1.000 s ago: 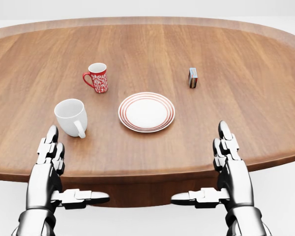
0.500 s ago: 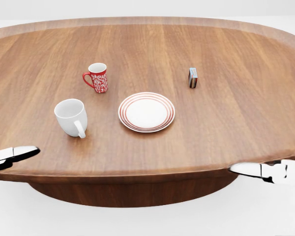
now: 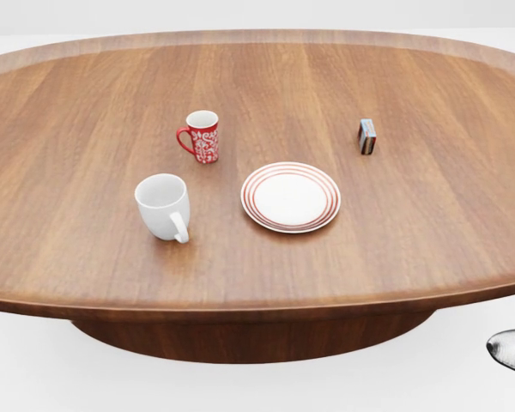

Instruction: Put the white mug on the plate.

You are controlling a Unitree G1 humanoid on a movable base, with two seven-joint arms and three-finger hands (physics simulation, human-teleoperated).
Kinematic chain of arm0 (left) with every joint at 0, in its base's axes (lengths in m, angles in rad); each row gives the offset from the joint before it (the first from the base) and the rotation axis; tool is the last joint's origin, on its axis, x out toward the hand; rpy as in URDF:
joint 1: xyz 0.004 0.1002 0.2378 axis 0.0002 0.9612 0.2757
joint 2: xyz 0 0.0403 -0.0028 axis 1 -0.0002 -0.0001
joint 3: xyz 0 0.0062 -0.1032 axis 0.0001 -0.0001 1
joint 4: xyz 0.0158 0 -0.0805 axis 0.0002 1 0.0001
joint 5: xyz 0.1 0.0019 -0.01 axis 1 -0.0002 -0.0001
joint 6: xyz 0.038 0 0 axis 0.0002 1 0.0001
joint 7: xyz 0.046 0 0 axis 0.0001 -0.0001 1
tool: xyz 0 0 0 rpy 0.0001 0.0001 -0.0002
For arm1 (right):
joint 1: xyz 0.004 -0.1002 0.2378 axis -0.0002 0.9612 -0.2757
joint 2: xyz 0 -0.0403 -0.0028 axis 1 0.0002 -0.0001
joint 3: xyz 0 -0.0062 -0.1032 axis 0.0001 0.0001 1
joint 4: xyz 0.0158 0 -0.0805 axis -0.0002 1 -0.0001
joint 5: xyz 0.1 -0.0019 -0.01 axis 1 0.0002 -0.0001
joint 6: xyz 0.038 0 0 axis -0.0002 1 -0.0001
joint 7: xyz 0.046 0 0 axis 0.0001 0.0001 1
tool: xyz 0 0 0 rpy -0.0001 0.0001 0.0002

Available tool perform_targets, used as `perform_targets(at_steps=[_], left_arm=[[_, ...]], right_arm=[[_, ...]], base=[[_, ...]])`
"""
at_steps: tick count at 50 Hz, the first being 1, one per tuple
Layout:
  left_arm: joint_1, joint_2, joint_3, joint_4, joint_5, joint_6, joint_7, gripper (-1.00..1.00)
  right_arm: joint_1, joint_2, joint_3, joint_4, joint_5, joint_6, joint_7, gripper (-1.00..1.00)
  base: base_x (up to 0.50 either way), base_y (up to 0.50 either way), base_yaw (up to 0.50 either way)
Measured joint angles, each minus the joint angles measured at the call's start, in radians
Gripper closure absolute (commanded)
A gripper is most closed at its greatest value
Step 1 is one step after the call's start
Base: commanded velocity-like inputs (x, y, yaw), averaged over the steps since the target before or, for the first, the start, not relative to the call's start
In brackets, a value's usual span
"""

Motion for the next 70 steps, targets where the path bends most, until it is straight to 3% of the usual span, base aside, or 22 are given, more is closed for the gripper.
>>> perform_targets(at_steps=[20, 47, 70], left_arm=[[-0.004, 0.006, 0.006, -0.007, -0.006, 0.0, 0.006, -1.0], [0.001, 0.001, 0.002, -0.008, 0.0, 0.0, 0.005, -1.0], [0.001, 0.0, 0.003, -0.013, 0.002, 0.0, 0.005, -1.0]], right_arm=[[0.001, 0.002, -0.023, -0.04, 0.005, 0.0, 0.025, -1.0], [0.016, 0.013, -0.016, -0.026, 0.022, 0.0, 0.025, -1.0], [0.022, 0.023, -0.01, -0.024, -0.003, 0.0, 0.047, -1.0]], base=[[0.11, 0.5, 0.0], [0.4, -0.17, 0.0], [0.45, 0.34, 0.0]])
